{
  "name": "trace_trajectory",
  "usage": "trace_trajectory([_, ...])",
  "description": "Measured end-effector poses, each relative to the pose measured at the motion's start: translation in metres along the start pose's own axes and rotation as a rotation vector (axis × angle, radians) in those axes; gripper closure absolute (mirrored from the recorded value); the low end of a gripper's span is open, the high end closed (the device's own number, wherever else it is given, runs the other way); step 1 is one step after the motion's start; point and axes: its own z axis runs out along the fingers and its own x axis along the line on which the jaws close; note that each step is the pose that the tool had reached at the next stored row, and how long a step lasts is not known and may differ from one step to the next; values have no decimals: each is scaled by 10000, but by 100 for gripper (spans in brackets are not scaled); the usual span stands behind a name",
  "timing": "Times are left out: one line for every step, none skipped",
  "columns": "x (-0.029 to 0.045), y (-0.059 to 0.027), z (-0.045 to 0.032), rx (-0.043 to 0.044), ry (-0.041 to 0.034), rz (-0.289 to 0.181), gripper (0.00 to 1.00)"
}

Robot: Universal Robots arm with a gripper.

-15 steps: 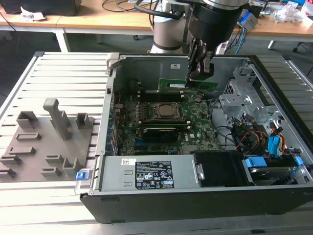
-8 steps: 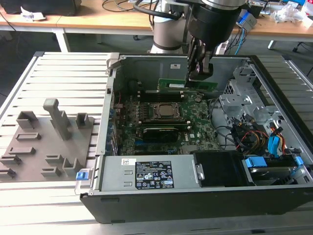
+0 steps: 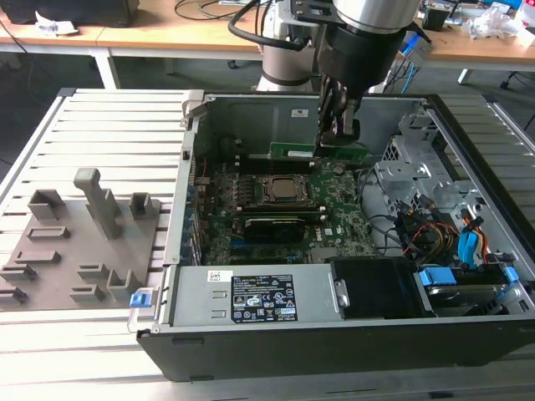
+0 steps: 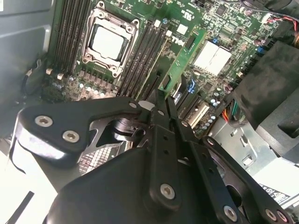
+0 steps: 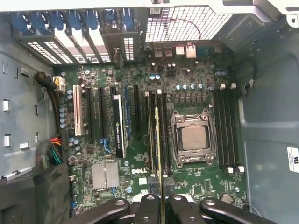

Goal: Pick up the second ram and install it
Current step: 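Insert the second ram into the second slot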

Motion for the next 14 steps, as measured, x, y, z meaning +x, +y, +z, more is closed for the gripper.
trace_trajectory([1, -1, 13, 0, 0, 0, 86])
trace_trajectory([1, -2, 21, 0, 1, 0, 86])
trace_trajectory([1, -2, 25, 0, 0, 0, 86])
trace_trajectory([1, -2, 29, 0, 1, 0, 86])
trace_trajectory([1, -3, 34, 0, 0, 0, 86])
trace_trajectory([2, -3, 40, 0, 0, 0, 86])
trace_trajectory([2, -4, 45, 0, 1, 0, 86])
trace_trajectory([2, -4, 52, 0, 1, 0, 86])
trace_trajectory([2, -5, 59, 0, 1, 0, 86])
trace_trajectory([1, -5, 68, 0, 1, 0, 86])
trace_trajectory([0, -5, 74, -1, 1, 1, 86])
trace_trajectory([-2, -5, 79, 0, 0, 1, 86])
trace_trajectory([-5, -5, 90, 1, 0, 0, 86])
trace_trajectory([-9, -6, 102, 0, 1, 0, 86])
